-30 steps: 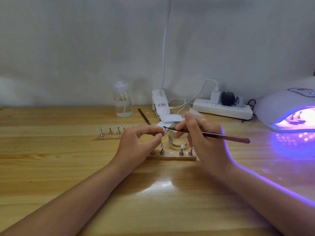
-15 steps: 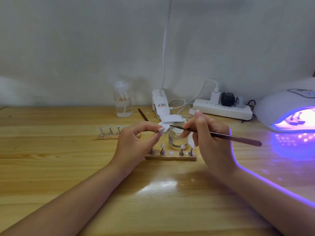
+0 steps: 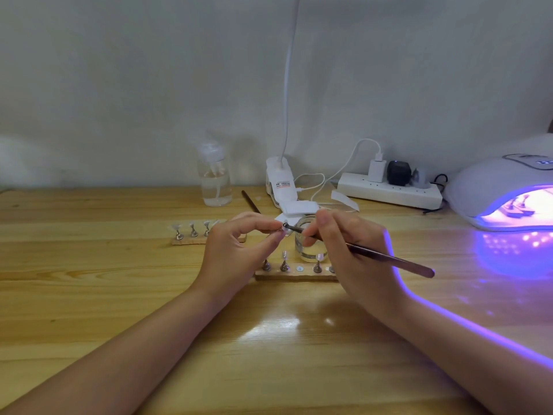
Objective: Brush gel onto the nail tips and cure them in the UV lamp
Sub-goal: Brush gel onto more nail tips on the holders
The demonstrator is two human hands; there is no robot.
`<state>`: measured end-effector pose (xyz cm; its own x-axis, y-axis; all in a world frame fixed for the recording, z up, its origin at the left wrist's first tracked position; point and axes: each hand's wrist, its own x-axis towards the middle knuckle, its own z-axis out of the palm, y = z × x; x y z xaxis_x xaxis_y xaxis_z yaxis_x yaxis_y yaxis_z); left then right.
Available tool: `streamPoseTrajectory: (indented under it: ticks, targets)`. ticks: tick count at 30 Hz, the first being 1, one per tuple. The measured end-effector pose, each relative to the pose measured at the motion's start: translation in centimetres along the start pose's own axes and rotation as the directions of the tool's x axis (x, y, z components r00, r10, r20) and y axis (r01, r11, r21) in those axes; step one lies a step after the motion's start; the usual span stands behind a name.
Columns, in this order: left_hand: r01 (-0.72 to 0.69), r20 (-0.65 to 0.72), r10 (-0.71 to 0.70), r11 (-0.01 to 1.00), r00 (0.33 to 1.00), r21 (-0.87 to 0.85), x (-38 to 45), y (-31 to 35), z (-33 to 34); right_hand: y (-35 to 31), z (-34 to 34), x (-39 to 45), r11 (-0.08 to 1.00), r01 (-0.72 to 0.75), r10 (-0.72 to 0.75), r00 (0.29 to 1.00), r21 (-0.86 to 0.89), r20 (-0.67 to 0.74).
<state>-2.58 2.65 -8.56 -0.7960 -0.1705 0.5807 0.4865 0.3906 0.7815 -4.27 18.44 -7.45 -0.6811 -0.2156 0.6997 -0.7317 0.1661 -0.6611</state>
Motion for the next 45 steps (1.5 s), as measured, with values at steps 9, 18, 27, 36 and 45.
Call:
streamPoseTrajectory:
  ticks: [9, 18, 27, 36, 45]
  targets:
    - [-0.014, 0.024, 0.013, 0.999, 1.000, 0.031, -0.01, 0.12, -0.05, -0.08, 0.03, 0.14, 0.988, -0.011, 0.018, 0.999, 0.153, -0.049]
    - [-0.014, 0.022, 0.013, 0.999, 1.000, 0.045, -0.02, 0.03, -0.06, 0.05, -0.04, -0.11, 0.987, -0.047, 0.051, 0.999, 0.151, -0.020]
    - [-0.016, 0.013, 0.016, 0.999, 1.000, 0.038, 0.07, -0.05, 0.00, -0.23, 0.16, 0.18, 0.990, -0.054, 0.057, 0.998, 0.129, -0.019]
    - [-0.007, 0.023, 0.007, 1.000, 1.000, 0.029, 0.08, -0.14, -0.01, -0.29, 0.13, -0.05, 0.965, -0.100, 0.112, 0.993, 0.241, -0.036]
    - [0.000, 0.026, -0.001, 0.999, 1.000, 0.038, 0.03, 0.10, 0.04, -0.11, 0.21, 0.27, 0.987, -0.080, 0.084, 0.996, 0.143, -0.022]
